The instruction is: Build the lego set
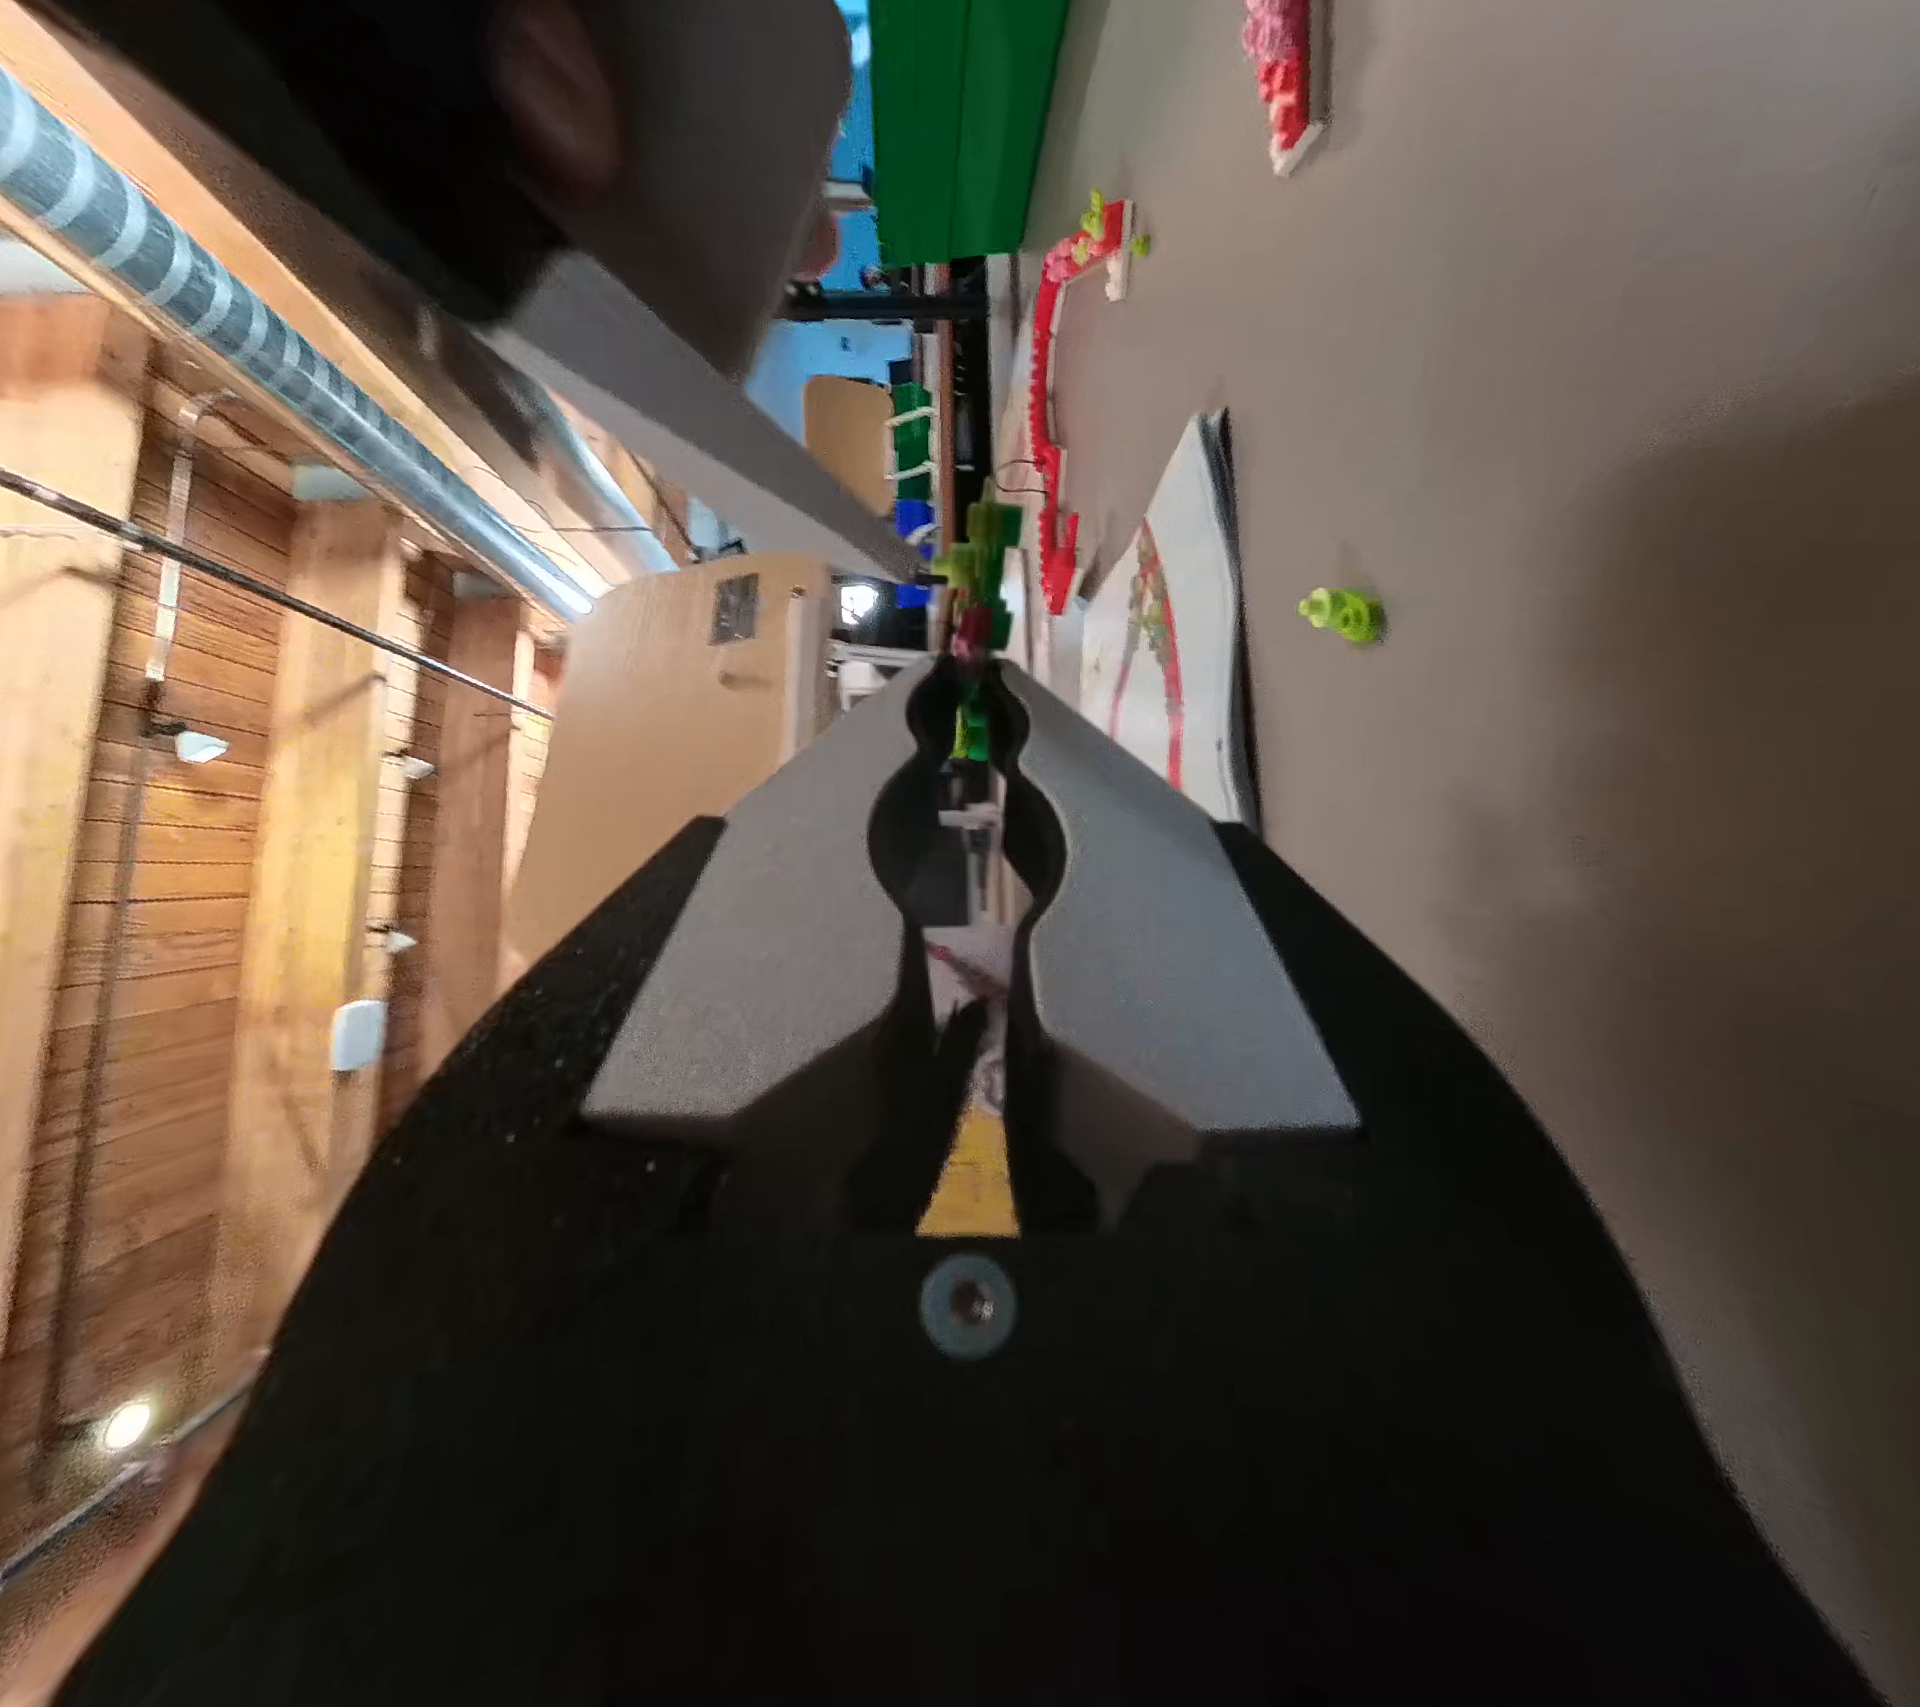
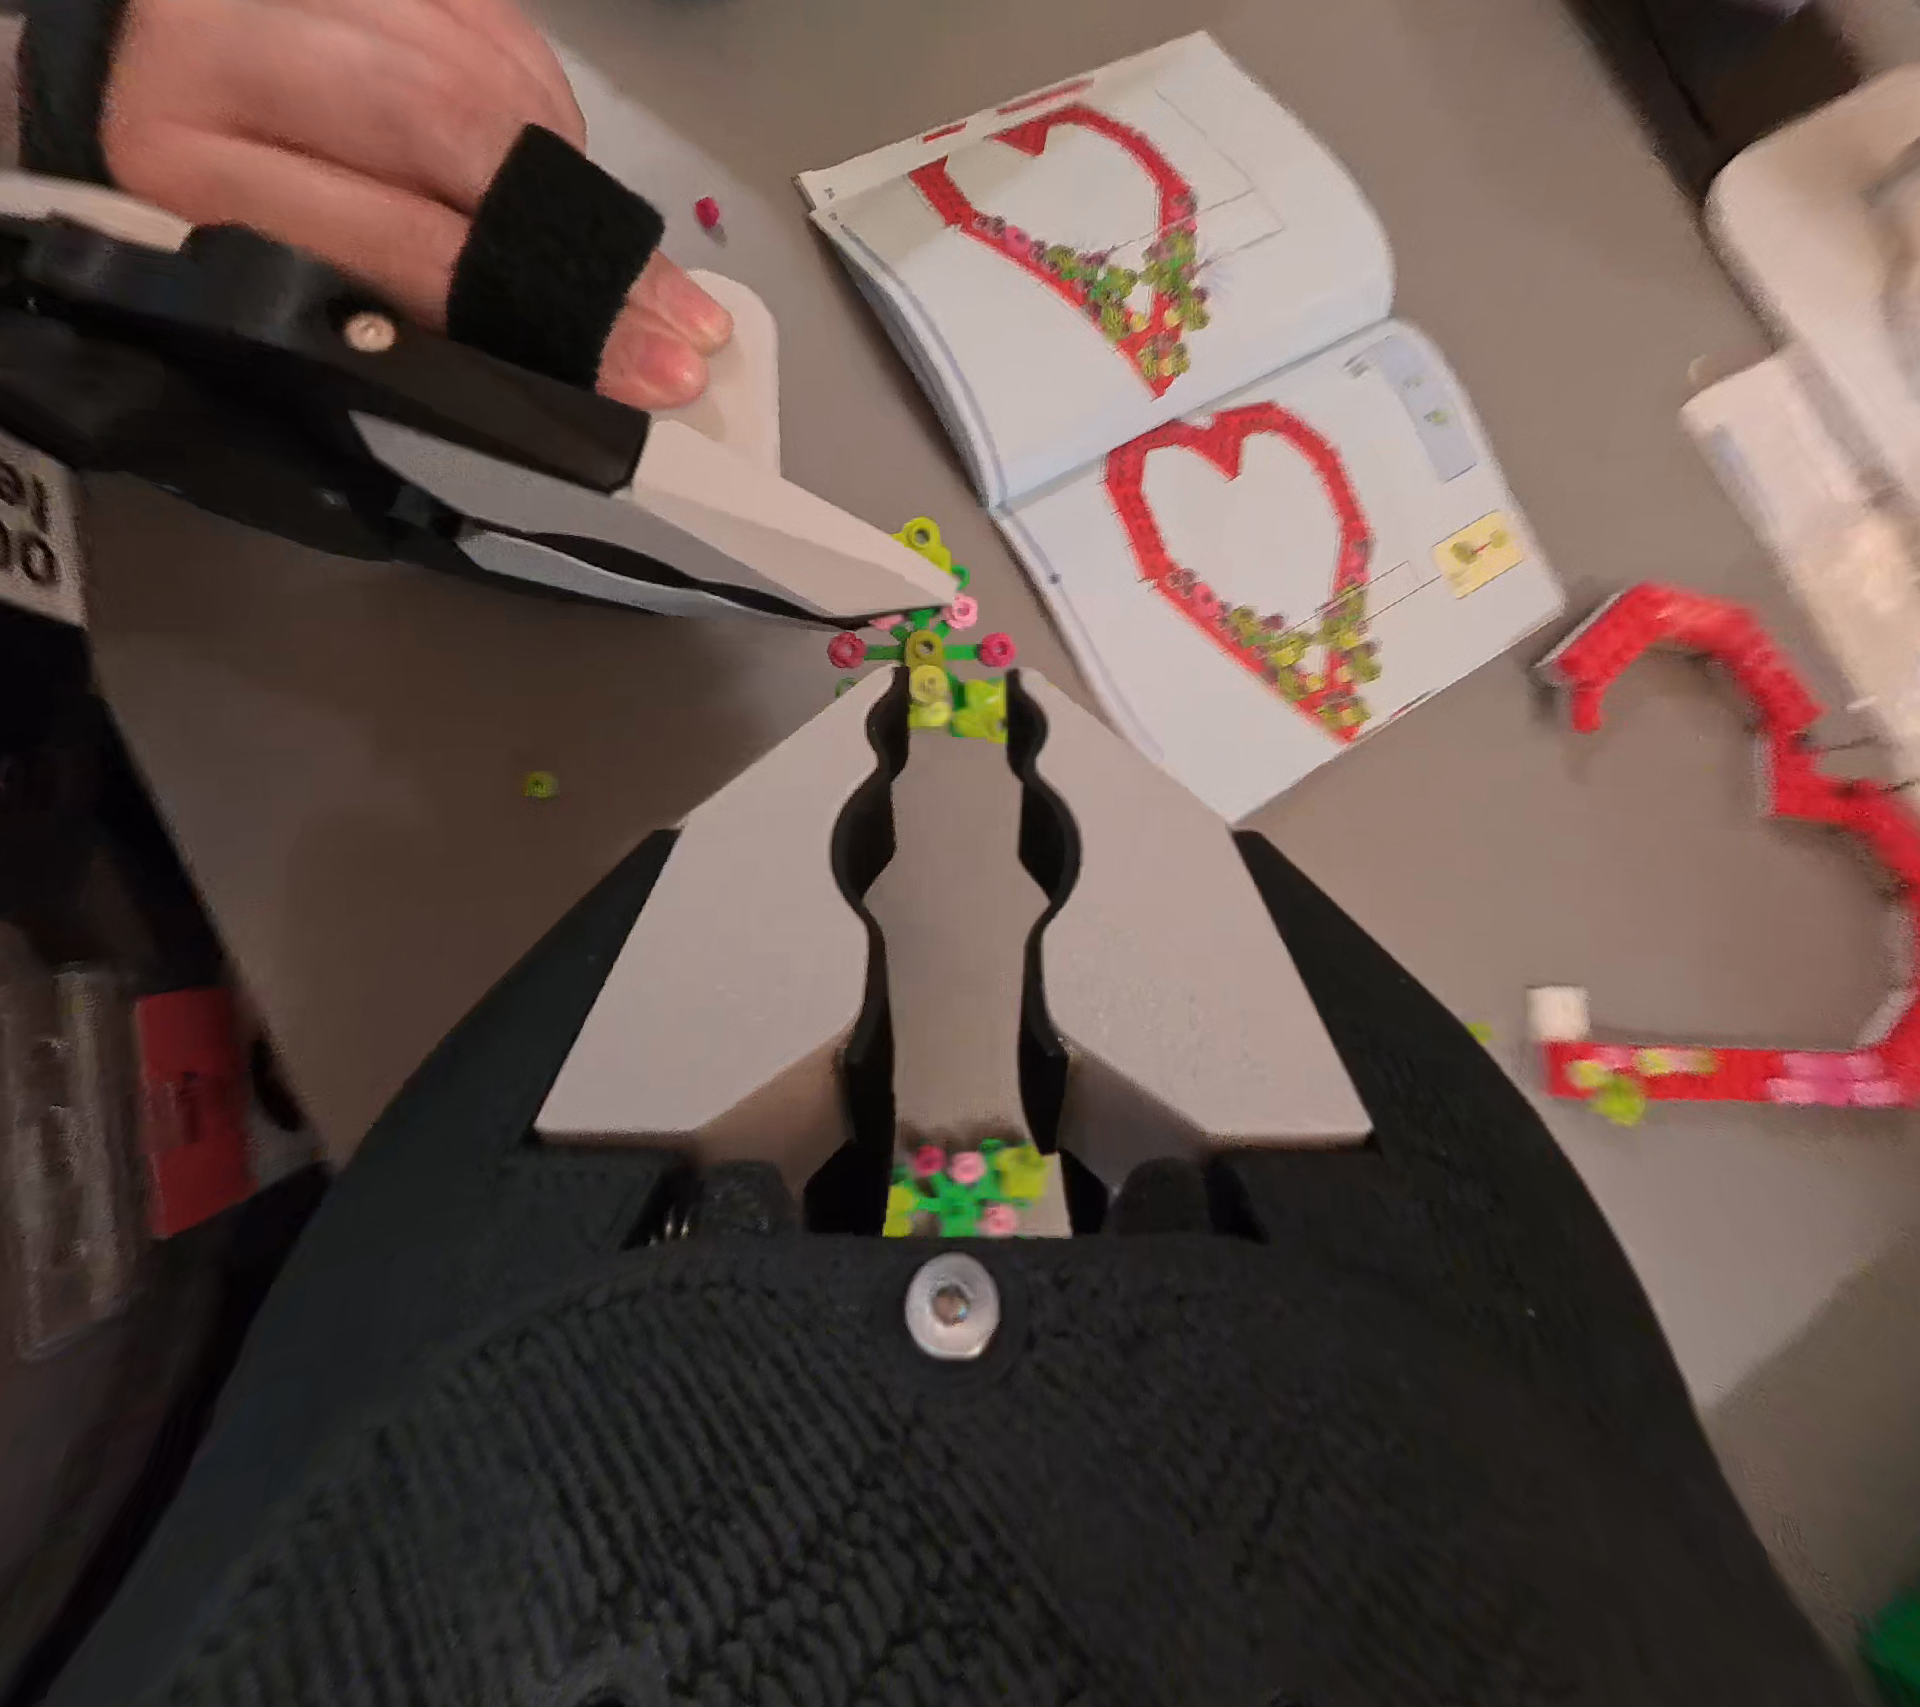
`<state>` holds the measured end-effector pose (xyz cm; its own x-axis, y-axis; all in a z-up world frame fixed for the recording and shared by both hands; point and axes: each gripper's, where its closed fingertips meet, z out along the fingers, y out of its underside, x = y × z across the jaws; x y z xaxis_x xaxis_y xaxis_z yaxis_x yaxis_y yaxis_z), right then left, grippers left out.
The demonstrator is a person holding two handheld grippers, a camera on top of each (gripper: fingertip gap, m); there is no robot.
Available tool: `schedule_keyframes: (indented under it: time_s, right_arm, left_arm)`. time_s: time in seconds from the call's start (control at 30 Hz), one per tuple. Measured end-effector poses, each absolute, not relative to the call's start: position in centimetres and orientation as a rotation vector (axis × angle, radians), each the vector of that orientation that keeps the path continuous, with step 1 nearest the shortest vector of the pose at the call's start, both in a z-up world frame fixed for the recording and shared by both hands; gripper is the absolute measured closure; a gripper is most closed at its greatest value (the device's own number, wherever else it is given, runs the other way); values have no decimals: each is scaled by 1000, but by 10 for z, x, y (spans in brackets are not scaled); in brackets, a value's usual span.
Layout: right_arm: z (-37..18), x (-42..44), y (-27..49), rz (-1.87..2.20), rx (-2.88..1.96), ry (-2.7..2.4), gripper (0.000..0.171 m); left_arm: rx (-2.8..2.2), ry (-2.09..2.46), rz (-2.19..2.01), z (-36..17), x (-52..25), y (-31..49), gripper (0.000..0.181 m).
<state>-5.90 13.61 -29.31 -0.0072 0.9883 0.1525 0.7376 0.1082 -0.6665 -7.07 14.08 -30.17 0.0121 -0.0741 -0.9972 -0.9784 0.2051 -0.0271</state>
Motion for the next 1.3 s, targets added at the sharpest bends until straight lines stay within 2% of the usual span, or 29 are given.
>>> schedule_keyframes:
  time_s: [0.1,0.13,0.3,0.43,0.6,1.3]
  right_arm:
    - [-277,-60,136,487,-1405,-1885,125]
    - [-277,-59,130,467,-1318,-1937,121]
    - [-302,-55,124,111,-904,-2105,121]
    - [-306,-58,121,8,-721,-2112,147]
    - [-306,-57,123,11,-711,-2118,158]
    - [-313,-44,110,64,-664,-2294,165]
  left_arm:
    - [-1235,1302,891,-308,-76,144,180]
    - [-1276,1281,832,-308,-76,145,179]
    - [-1388,1212,495,-310,-63,138,179]
    - [-1413,1208,378,-313,-57,135,179]
    - [-1423,1180,295,-310,-55,133,179]
    - [-1304,1297,377,-312,-43,123,180]
